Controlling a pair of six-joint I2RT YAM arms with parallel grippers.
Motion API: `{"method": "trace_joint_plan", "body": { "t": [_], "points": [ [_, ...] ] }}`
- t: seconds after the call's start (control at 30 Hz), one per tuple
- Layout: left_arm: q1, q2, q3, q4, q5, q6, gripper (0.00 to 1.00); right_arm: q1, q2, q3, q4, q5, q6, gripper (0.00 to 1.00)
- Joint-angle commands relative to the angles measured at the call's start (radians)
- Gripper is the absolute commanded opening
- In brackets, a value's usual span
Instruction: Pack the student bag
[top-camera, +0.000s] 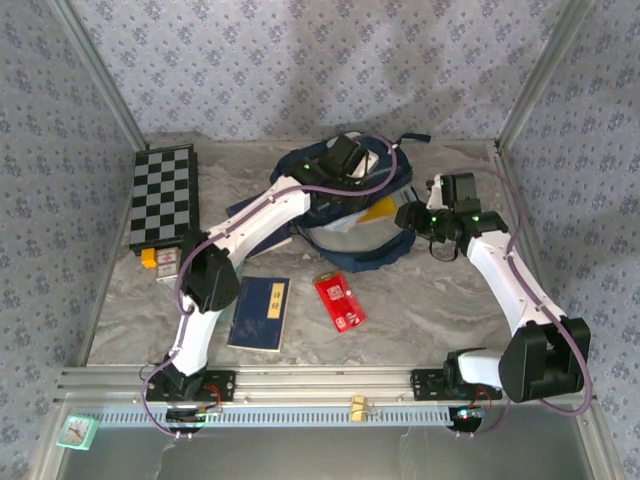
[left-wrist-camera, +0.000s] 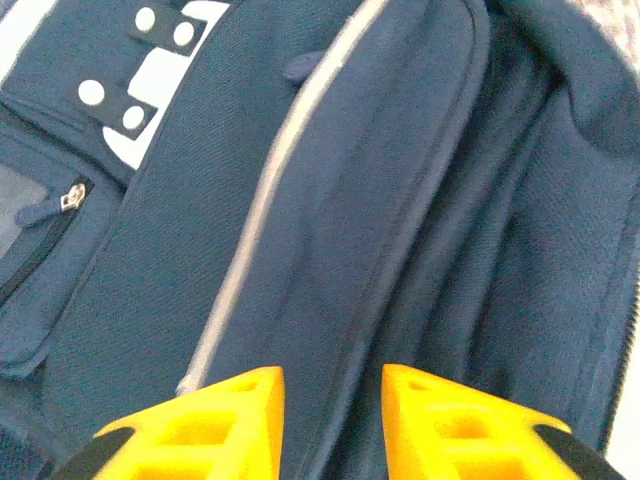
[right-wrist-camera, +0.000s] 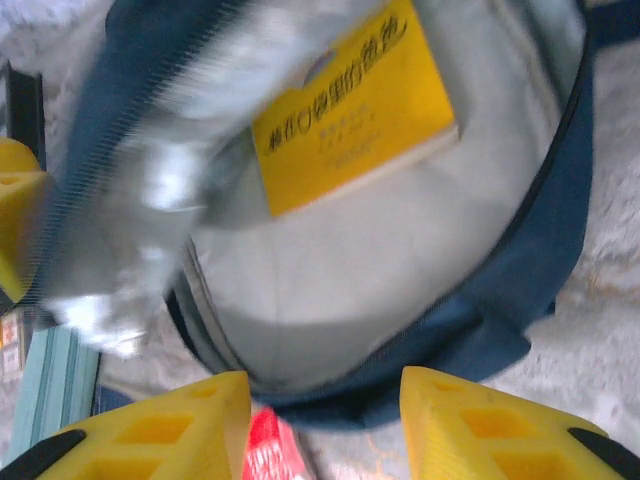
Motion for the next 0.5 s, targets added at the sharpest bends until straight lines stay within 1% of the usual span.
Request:
{"method": "trace_joint_plan", "body": {
  "t": [0.0,0.07,0.13,0.2,0.33,0.47],
  "points": [
    [0.006,-0.196,-0.104,0.030,0.049,-0.119,0.40,0.053,-0.032,-0.034,-0.126,-0.030,-0.009,0.48],
    [0.009,-0.307,-0.269,0.068,0.044,-0.177,0.45,0.098,-0.042,-0.057,-0.123,-0.036,0.015,0.49],
    [0.018,-0.413,-0.412,0.115,0.037,-0.252,0.47,0.147,-0.041,-0.070,-0.117,-0.044,0.028,0.50],
    [0.036,-0.511,-0.544,0.127,0.038,-0.334,0.50,0.199,-0.040,-0.078,-0.110,-0.032,0.050,0.51],
    [0.074,-0.680,-0.763,0.082,0.025,-0.466,0.52,0.319,-0.027,-0.124,-0.021,-0.022,0.130,0.52],
    [0.108,-0.799,-0.918,-0.011,0.008,-0.551,0.55,0.434,0.000,-0.164,0.074,0.012,0.200,0.53]
  ]
}}
